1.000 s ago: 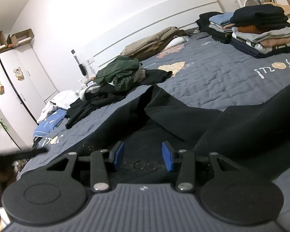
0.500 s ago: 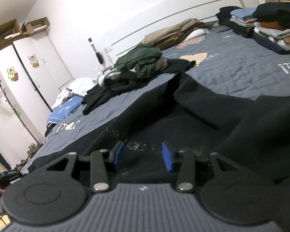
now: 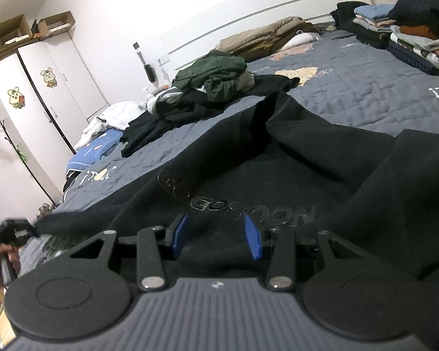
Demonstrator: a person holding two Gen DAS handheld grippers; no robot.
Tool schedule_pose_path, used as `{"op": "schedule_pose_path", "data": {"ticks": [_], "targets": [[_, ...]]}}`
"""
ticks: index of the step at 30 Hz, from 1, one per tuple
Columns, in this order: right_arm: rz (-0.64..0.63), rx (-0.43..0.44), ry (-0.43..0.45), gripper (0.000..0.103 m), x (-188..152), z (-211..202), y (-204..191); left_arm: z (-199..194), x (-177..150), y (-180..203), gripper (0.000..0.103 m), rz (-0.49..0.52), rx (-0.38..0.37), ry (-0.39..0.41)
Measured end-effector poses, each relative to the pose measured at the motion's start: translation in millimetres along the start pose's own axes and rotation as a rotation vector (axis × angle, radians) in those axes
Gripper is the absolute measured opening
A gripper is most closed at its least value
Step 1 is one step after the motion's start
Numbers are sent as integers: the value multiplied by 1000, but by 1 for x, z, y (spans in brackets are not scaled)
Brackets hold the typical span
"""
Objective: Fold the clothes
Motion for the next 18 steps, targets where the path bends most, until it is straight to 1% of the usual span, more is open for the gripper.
{"op": "schedule_pose_path", "data": {"ticks": [2,4,6,7,8,9,11,12,13,14,15,18], "targets": [[-4,1,0,43,-1,0,-1,-2,36,-6,12,41,50,63],[-10,4,-1,43,-2,0,-1,-3,67,-15,11,64,92,107],[-13,6,0,43,-2,1,-1,-1,86,-18,11,106,138,135],[-14,5,1,43,-2,2,-1,2,91,-19,12,123,156,131],[-15,1,1,43,-3,3,0,9,87,-21,14,123,158,91],[-15,-3,0,43,-2,4,1,17,80,-23,19,113,159,36],[-11,-14,-1,43,-2,5,3,31,50,-29,22,58,152,-118],[-7,-19,-1,43,-1,5,5,30,35,-29,26,67,144,-152],[-2,-23,0,43,0,4,7,23,23,-24,34,92,124,-168],[1,-29,4,43,2,2,9,12,13,-10,40,109,84,-168],[-1,-41,10,43,5,1,11,0,3,4,50,127,44,-169],[-12,-74,34,43,12,-6,18,-37,-27,45,52,178,-77,-170]]}}
Point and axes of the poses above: each gripper's, at about its wrist camera, not at the fingertips, and z roughly the way its jaws point, y to its right, x to its top, the point moved 10 cm from there along z, roughly the way its jaws point, and after that the axes turned 7 degrees about z, right-handed, at the moved point
